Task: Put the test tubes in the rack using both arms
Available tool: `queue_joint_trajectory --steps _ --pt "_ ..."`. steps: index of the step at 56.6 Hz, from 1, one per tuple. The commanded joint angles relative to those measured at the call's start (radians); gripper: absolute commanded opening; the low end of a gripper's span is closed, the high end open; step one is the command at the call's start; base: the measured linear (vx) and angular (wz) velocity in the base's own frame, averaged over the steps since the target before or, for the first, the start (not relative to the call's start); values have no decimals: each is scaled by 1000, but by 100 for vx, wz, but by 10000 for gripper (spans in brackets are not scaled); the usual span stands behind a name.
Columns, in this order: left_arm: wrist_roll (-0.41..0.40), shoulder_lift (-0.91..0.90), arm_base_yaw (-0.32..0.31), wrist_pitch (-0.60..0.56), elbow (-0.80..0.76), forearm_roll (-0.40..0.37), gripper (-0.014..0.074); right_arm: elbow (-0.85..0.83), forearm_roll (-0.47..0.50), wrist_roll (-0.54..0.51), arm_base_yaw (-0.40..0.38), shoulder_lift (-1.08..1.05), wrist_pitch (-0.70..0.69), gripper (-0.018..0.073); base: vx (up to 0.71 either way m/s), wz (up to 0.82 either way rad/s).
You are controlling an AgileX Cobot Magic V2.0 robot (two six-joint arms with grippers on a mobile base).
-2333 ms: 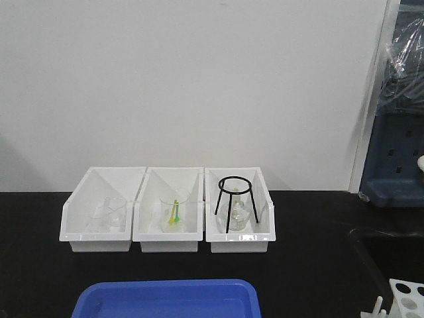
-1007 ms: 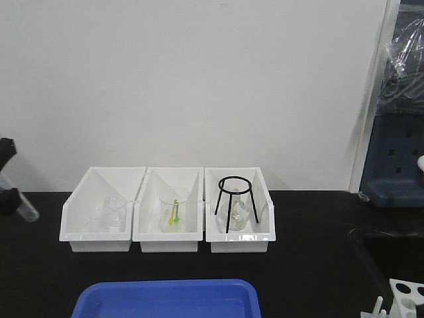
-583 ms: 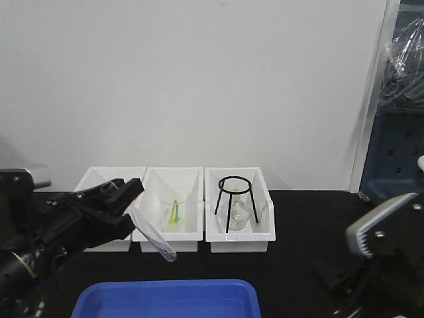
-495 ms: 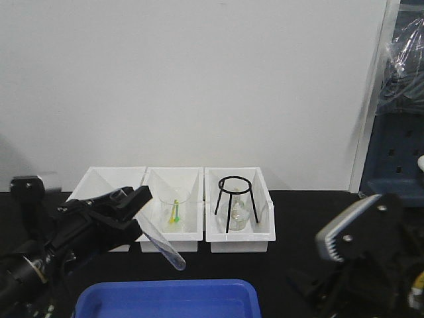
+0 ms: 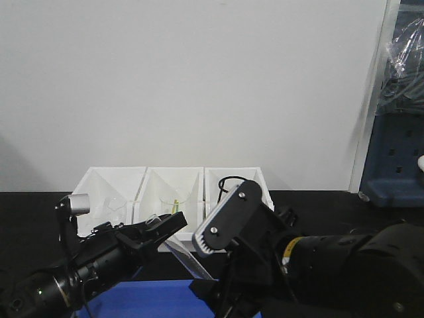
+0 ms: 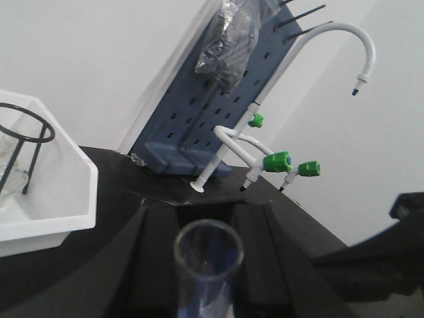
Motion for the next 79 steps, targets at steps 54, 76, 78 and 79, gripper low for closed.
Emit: queue_joint_trajectory --steps 54,76,78,79 --pt "-56 -33 -5 -133 -33 73 -4 -244 -42 17 20 167 5 413 0 0" --pt "-56 -33 -5 -133 -33 73 74 -244 -29 17 20 167 -6 86 0 0" --pt "-56 -33 -5 -133 -33 73 102 -244 -26 17 20 167 -10 66 0 0" --pt "-56 -33 -5 -133 -33 73 114 -244 -25 21 20 167 -13 50 0 0"
